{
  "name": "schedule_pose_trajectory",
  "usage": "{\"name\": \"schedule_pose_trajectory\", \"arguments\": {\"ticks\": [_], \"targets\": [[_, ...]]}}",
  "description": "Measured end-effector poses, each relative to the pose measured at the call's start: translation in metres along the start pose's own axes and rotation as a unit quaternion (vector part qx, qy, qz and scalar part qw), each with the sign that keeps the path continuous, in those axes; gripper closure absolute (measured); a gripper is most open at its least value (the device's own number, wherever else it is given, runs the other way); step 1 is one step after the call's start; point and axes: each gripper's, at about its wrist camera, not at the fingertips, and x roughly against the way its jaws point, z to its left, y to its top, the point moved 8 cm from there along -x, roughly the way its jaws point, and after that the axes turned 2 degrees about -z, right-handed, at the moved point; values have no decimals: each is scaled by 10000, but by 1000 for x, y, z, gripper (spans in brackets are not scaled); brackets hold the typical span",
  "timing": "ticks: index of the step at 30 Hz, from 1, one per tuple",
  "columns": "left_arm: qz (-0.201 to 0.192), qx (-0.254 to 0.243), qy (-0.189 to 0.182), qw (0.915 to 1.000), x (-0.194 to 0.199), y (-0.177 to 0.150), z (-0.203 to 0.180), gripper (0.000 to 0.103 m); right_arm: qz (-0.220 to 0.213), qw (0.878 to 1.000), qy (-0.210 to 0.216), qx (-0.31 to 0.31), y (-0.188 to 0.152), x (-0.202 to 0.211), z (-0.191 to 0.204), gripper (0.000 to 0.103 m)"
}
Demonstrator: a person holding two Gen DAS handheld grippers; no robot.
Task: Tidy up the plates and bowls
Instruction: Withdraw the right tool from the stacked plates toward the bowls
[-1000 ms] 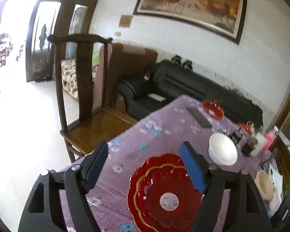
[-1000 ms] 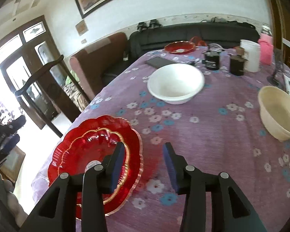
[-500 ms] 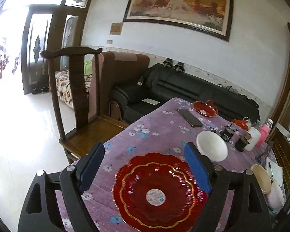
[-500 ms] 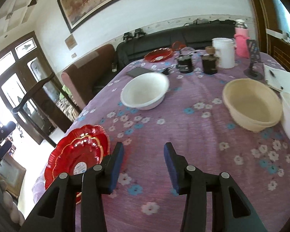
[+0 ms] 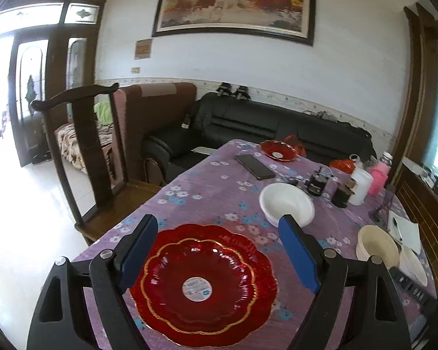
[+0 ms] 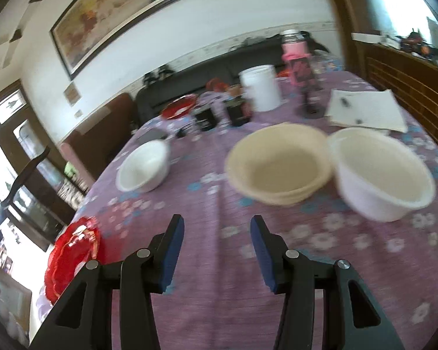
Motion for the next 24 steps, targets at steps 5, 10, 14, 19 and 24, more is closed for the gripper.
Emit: {"name": "schedule_pose_trajectory", "arguments": {"ticks": [5, 10, 14, 19, 24], "targets": [[-273, -257, -146, 9992, 15, 24, -14, 18, -384, 9985, -360, 114, 38, 32, -30, 52], [-613, -542, -159, 9965, 29, 61, -25, 10, -821, 9954, -417, 272, 94, 66, -28, 52], [-765, -826, -519, 9923, 37, 93, -39, 10, -1080, 9933, -196, 357, 143, 85, -6, 43], [-17, -467, -1672, 9848, 19, 123, -55, 10, -1205, 9910, -37, 590, 203, 89, 39, 42], [327, -409, -1516, 9871, -22, 157, -65, 10, -1000, 9902, -141, 962, 232, 61, 83, 37]]}}
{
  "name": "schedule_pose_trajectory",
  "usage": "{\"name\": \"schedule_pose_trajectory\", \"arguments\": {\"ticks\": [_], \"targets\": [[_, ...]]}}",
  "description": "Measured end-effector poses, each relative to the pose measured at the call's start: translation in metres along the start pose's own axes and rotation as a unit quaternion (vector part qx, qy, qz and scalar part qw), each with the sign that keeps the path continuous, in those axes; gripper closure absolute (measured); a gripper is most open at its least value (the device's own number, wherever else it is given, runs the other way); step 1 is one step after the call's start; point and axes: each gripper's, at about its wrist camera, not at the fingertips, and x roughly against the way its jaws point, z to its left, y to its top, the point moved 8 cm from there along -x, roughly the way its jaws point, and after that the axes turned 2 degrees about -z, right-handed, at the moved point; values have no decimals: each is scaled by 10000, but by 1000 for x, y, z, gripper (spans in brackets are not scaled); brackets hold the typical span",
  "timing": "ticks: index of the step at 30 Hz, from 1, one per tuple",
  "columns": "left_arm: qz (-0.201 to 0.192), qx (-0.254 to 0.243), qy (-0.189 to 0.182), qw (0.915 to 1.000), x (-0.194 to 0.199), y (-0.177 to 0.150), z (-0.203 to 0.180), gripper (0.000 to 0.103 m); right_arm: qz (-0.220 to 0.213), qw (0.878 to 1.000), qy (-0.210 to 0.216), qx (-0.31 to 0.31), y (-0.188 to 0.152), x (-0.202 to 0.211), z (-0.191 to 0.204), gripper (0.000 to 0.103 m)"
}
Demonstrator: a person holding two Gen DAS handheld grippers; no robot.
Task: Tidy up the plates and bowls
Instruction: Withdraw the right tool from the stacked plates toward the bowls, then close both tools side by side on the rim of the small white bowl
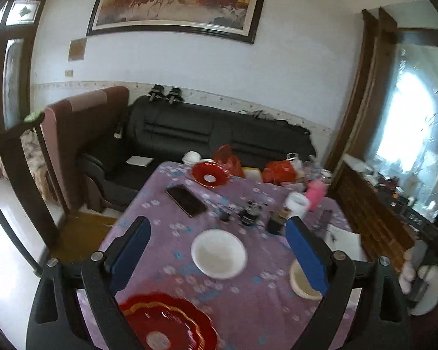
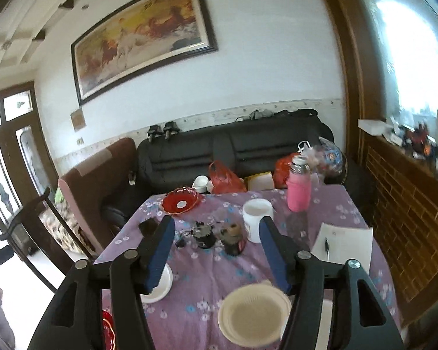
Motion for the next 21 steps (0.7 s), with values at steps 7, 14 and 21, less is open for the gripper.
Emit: {"name": "schedule_pose_trajectory", "arguments": {"ticks": [7, 14, 21], "targets": [[773, 232, 262, 9964, -93, -26, 18, 10, 919, 9940, 459, -378, -53, -82, 25, 37], [1862, 729, 197, 9796, -193, -96, 36, 10, 1656, 9823, 737, -474, -126, -161, 46, 37], [2556, 1346, 194, 9572, -263, -144, 55, 20, 2197, 9701, 913, -487, -178, -220, 68, 47]]}}
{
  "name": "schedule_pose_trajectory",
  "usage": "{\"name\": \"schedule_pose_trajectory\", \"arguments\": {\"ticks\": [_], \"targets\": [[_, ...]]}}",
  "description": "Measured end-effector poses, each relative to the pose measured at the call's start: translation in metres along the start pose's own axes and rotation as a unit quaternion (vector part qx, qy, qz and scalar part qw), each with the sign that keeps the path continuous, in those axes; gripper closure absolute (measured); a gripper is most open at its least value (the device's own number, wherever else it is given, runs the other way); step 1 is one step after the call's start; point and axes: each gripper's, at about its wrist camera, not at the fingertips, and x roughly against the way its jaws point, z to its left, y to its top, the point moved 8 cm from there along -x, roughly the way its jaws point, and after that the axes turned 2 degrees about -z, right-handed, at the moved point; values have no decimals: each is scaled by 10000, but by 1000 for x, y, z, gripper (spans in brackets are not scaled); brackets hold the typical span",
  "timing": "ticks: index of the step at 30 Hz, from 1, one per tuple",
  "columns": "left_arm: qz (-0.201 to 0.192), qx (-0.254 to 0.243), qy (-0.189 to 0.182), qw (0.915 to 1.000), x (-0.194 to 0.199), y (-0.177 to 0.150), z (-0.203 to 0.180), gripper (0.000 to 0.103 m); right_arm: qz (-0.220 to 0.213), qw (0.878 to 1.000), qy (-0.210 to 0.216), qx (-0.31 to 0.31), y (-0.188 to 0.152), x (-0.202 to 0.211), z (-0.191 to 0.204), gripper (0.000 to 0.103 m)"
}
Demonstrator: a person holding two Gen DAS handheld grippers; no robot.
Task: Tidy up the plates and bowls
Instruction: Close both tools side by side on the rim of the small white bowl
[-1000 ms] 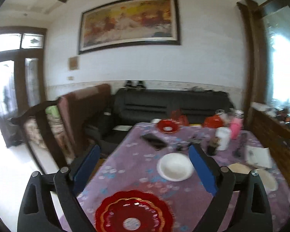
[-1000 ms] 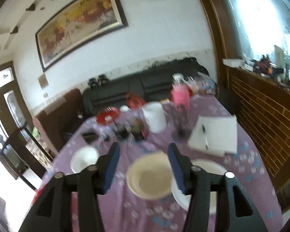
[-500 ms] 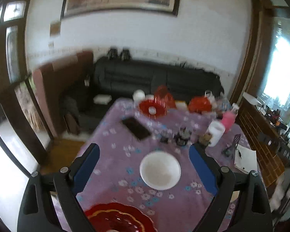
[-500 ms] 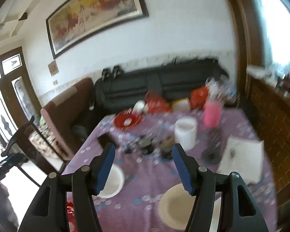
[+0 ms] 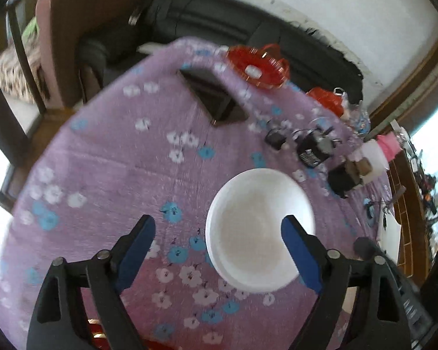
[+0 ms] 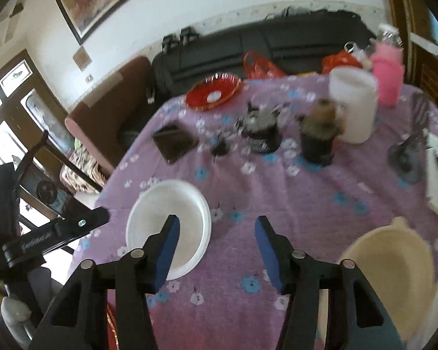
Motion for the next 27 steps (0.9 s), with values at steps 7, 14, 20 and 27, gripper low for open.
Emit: {"name": "schedule_pose_trajectory", "arguments": {"ticks": [7, 14, 20, 27], "targets": [[388, 234, -32, 9990, -44, 0, 6, 28, 318, 9994, 53, -125, -11, -49, -6, 49], [652, 76, -67, 9978, -64, -2, 1, 40, 528, 9986, 36, -92, -19, -70, -5, 52], [802, -138, 8, 9967, -72, -7, -2, 73, 618, 9981, 29, -68, -22, -79, -5, 68], [806, -269, 24, 9964, -66, -12, -11, 83, 568, 9983, 92, 59, -24, -72, 8, 90]]}}
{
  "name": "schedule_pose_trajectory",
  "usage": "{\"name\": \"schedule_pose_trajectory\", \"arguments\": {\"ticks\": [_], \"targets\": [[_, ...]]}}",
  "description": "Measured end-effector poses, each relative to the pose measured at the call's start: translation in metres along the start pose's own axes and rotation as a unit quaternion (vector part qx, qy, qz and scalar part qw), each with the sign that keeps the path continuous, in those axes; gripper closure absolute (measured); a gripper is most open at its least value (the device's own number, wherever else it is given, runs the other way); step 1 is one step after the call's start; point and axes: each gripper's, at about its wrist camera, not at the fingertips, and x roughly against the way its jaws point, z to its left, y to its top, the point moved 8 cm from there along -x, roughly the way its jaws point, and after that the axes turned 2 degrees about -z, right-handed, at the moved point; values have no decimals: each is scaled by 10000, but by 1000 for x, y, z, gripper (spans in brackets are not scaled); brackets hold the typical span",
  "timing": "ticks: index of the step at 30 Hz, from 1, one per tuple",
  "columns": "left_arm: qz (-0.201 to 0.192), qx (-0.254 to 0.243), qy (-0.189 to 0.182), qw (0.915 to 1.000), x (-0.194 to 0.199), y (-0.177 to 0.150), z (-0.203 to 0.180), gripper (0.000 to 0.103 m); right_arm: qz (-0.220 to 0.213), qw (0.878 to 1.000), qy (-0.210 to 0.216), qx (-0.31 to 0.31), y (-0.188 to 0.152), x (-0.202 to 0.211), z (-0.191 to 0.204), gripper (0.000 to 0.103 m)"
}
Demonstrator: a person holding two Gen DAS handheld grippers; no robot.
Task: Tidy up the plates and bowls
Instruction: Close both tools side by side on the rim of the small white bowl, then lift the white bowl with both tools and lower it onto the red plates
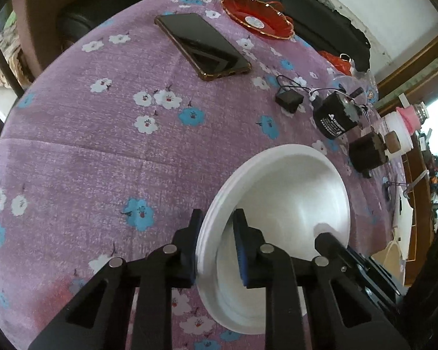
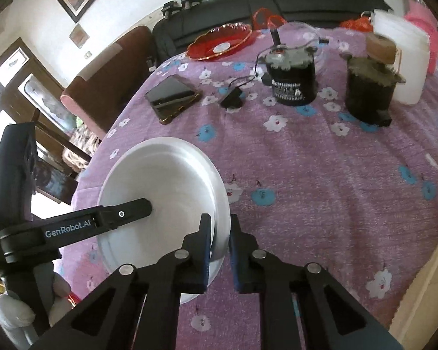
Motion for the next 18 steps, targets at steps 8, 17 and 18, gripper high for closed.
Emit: {"name": "schedule_pose_trajectory", "arguments": {"ticks": [8, 17, 18], "targets": [[-173, -18, -105, 9998, 36, -16, -8, 83, -226, 9997, 131, 0, -4, 34, 12, 90], [-482, 148, -325, 9982, 98, -52, 1, 83, -459, 9978, 416, 230, -31, 89, 51, 90], [-532, 190, -365, 9977, 106, -56, 4, 83, -495, 9974, 460, 266, -35, 95, 57, 90]]}}
